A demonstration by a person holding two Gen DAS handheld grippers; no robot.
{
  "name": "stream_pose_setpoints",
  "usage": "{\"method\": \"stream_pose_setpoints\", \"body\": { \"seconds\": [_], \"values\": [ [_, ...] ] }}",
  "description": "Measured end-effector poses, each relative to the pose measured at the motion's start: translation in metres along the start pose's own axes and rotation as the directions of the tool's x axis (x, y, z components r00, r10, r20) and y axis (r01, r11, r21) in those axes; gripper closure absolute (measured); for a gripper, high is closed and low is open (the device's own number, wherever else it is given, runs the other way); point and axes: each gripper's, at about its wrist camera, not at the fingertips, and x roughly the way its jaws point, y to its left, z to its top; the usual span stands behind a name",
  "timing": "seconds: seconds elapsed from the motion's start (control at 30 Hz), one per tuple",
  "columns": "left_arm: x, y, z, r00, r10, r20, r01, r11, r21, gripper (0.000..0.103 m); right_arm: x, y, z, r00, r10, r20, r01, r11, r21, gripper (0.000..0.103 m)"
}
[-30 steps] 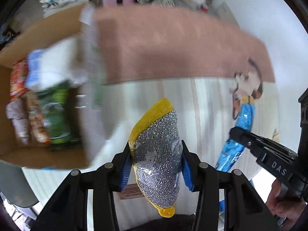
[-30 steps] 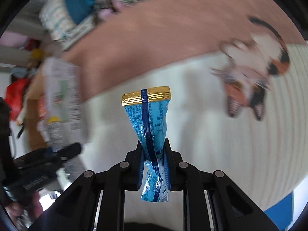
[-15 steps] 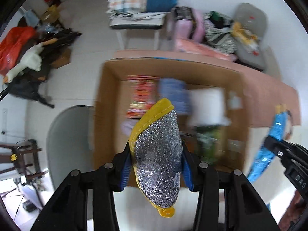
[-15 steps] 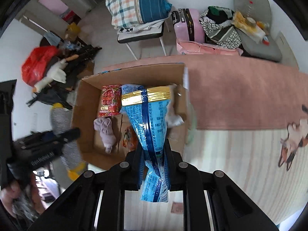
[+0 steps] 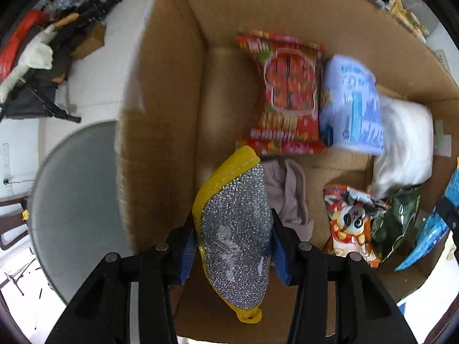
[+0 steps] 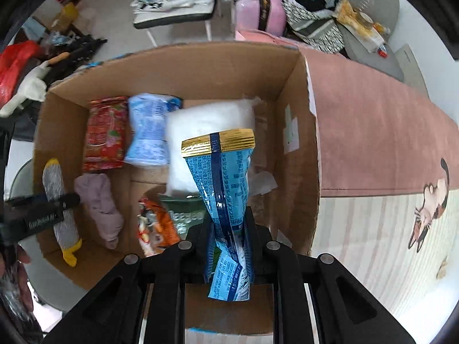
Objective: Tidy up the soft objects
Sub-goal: 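Carry scrubber and stick pack into the box and release them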
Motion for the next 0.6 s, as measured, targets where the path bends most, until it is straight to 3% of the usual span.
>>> {"method": "stream_pose_setpoints", "body": {
  "seconds": [0.07,0.1,0.13,0.17,0.2,0.33,0.4,0.6],
  "values": [
    [-0.001,-0.001,-0.002,1.000,-0.012,0.017,0.012,1.000,-0.005,0.053,0.006,-0.002,0.002,1.000,-0.007,-0.025,0.007,1.000,0.002,0.081],
    [-0.004,-0.001,-0.003,0.999,-0.033,0.031,0.033,0.999,-0.009,0.049,0.006,-0.003,0.003,0.999,-0.016,-0.039,0.016,1.000,0.000,0.067],
    [-0.005,-0.002,-0.003,0.998,-0.044,0.038,0.044,0.999,-0.009,0.035,0.005,-0.003,0.003,0.999,-0.015,-0.043,0.015,1.000,0.002,0.057],
    [-0.009,-0.003,-0.005,0.998,-0.046,0.053,0.046,0.999,-0.006,0.024,0.002,-0.004,0.002,0.999,0.002,-0.038,-0.002,1.000,0.001,0.037],
    [-0.015,-0.005,-0.008,0.996,-0.052,0.070,0.053,0.999,-0.002,0.023,-0.001,-0.004,0.001,0.999,0.014,-0.030,-0.014,1.000,-0.004,0.026],
    [-0.032,-0.011,-0.019,0.994,-0.034,0.108,0.034,0.999,0.004,0.008,-0.014,0.001,-0.005,1.000,0.009,-0.013,-0.009,0.999,-0.036,0.012],
    [-0.040,-0.016,-0.026,0.991,-0.017,0.136,0.016,1.000,0.010,0.008,-0.017,0.003,-0.011,1.000,0.026,-0.012,-0.026,0.999,-0.036,0.000],
    [-0.055,-0.028,-0.054,0.976,-0.008,0.218,0.008,1.000,-0.001,0.008,-0.026,0.007,-0.033,1.000,0.005,0.026,-0.004,0.999,-0.043,0.000]
  ]
}}
